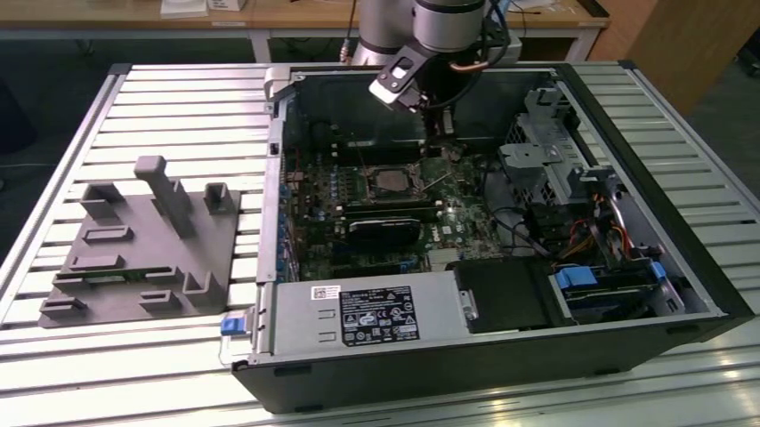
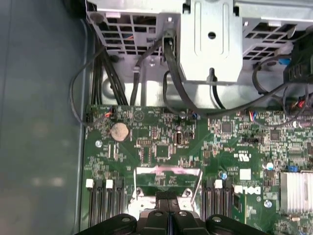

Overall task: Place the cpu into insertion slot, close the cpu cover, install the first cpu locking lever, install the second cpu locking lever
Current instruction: 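Close the cpu cover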

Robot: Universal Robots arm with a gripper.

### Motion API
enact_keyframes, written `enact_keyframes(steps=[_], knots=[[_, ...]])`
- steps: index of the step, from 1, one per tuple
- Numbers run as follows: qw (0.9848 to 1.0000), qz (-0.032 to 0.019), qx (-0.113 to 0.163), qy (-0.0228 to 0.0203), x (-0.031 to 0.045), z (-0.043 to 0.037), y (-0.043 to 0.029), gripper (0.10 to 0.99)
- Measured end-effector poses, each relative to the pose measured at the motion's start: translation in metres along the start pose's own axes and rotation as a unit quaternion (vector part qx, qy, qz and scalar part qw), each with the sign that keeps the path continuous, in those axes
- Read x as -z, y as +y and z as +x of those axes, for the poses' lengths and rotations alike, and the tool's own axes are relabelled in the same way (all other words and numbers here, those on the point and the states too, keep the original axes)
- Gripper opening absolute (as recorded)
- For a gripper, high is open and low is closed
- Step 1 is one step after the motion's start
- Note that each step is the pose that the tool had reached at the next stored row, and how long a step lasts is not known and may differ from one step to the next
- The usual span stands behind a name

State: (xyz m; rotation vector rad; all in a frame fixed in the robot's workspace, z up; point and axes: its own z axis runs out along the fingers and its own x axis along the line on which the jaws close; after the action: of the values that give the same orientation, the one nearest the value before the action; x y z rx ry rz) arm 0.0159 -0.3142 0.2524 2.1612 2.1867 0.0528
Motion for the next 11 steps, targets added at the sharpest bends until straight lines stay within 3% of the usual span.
enact_keyframes(steps=[11], knots=[[1.0000, -0.0001, 0.000, 0.0002, -0.0015, 0.0001, 0.0202, 0.106]])
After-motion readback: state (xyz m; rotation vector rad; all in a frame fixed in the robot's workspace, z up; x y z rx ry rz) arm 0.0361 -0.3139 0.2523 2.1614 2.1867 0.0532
